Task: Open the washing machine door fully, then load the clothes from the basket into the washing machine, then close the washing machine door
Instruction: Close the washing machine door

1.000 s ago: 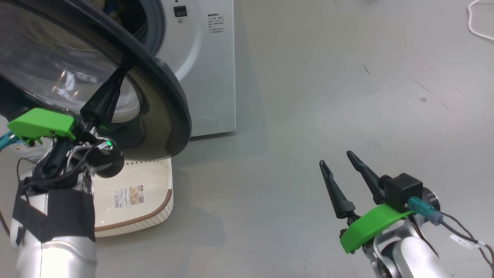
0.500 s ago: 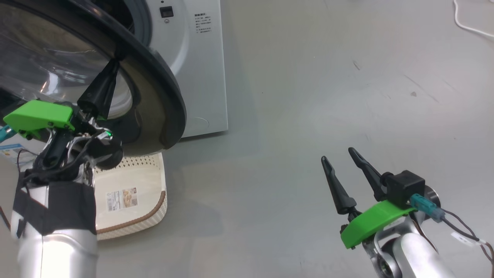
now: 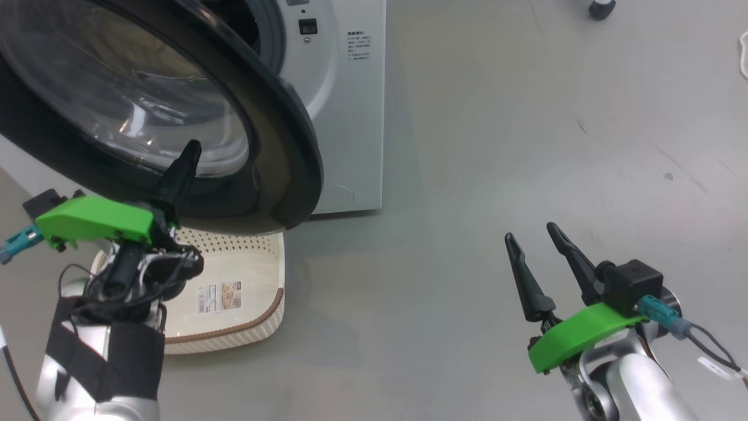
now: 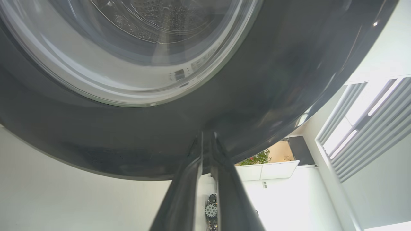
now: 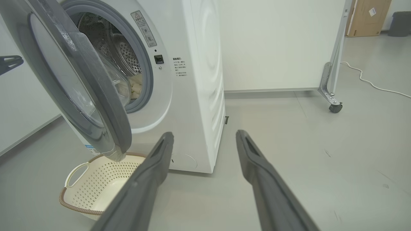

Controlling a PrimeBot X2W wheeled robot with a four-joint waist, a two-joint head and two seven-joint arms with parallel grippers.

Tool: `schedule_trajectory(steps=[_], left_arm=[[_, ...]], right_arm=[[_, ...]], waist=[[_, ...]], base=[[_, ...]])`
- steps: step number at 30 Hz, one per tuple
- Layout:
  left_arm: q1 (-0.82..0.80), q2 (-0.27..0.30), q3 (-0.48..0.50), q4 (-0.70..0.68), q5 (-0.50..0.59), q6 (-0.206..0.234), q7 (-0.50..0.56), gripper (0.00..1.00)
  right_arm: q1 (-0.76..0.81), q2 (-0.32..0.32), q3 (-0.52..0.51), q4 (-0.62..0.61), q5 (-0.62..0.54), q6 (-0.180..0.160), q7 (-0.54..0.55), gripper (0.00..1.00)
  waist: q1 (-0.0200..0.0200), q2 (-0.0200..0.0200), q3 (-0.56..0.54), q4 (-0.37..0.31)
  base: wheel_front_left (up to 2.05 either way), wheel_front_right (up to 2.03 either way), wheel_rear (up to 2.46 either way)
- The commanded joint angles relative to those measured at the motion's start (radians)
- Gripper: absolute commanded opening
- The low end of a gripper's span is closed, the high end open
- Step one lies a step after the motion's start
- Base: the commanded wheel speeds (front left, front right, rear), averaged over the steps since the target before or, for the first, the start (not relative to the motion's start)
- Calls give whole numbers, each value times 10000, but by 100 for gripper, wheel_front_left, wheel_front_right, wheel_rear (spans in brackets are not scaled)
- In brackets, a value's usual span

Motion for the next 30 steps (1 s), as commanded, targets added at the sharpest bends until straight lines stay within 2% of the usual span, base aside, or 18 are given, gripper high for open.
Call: schedule_trajectory(steps=[1, 2, 3, 9, 11, 14, 17, 22, 30], left_arm=[[-59, 472, 71, -437, 446, -71, -334, 30], [67, 567, -148, -477, 793, -71, -564, 67], [192, 646, -345, -512, 1103, -71, -817, 98], [884, 1292, -1800, -787, 3091, -71, -2400, 100], [1106, 1587, -2217, -666, 4063, -71, -3122, 100], [1355, 1815, -2676, -496, 5435, 158, -4154, 100], [1691, 1907, -2999, -605, 6327, 528, -4816, 100], [2384, 2389, -3511, -1094, 7912, 1490, -5561, 100], [3850, 2791, -3688, -2441, 8981, 2702, -5942, 100]], right_arm=[[-126, 50, 131, -302, 12, -2, -98, 100], [-90, 52, 106, -301, 2, -2, -95, 100], [-52, 53, 85, -306, -11, -2, -87, 100], [238, 58, -71, -385, 11, -2, 0, 100], [365, 58, -145, -409, -1, -2, 38, 100], [540, 59, -269, -488, -47, -2, 108, 100], [699, 59, -367, -576, -74, -2, 175, 100], [974, 58, -515, -722, -167, -2, 296, 100], [1257, 55, -730, -1018, -327, -2, 451, 100]], waist=[[0, 0, -190, 206], [0, 0, -253, 276], [0, 0, -305, 335], [0, 0, -614, 645], [0, 0, -718, 720], [0, 0, -854, 805], [0, 0, -994, 858], [0, 0, -1178, 914], [0, 0, -1297, 969]], base=[[0, 0, 0], [0, 0, 0], [0, 0, 0], [0, 0, 0], [0, 0, 0], [0, 0, 0], [0, 0, 0], [0, 0, 0], [0, 0, 0]])
